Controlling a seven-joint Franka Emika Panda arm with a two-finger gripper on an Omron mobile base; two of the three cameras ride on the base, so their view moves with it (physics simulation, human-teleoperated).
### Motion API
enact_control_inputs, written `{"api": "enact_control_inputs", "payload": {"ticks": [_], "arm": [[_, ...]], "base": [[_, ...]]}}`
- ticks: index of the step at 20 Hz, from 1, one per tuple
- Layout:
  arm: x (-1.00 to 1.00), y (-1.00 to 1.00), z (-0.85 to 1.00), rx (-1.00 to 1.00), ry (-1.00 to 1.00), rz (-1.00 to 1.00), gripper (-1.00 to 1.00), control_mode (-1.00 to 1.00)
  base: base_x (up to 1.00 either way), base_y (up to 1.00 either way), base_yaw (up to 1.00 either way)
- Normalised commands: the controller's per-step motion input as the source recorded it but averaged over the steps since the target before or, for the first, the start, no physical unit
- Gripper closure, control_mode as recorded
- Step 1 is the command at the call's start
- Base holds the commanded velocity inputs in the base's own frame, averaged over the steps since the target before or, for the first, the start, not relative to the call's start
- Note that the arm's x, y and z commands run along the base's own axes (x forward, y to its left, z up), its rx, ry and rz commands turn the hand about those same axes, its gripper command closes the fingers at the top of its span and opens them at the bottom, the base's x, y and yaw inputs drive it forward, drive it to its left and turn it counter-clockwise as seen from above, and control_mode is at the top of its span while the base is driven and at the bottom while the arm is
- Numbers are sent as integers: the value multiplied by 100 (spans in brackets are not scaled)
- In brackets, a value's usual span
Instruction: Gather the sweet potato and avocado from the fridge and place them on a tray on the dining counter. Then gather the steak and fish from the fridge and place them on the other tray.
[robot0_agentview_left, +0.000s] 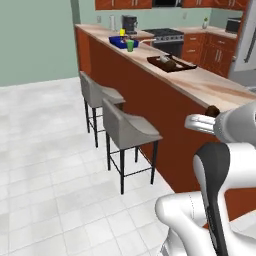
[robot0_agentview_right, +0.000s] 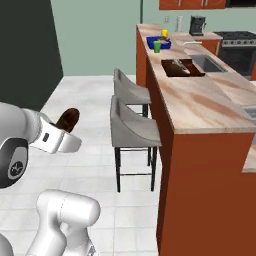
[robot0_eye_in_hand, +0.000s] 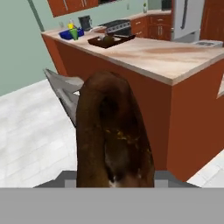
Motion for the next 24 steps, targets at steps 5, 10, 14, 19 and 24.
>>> {"api": "enact_control_inputs", "payload": {"ticks": [5,10,14,19,24], "arm": [[0,0,0,0,0,0,100,100],[0,0,0,0,0,0,100,100],[0,0,0,0,0,0,100,100],[0,0,0,0,0,0,100,100],[0,0,0,0,0,0,100,100]], "base": [[66,54,-53],[46,65,-50],[24,77,-46],[23,85,-43],[25,91,-41]]}}
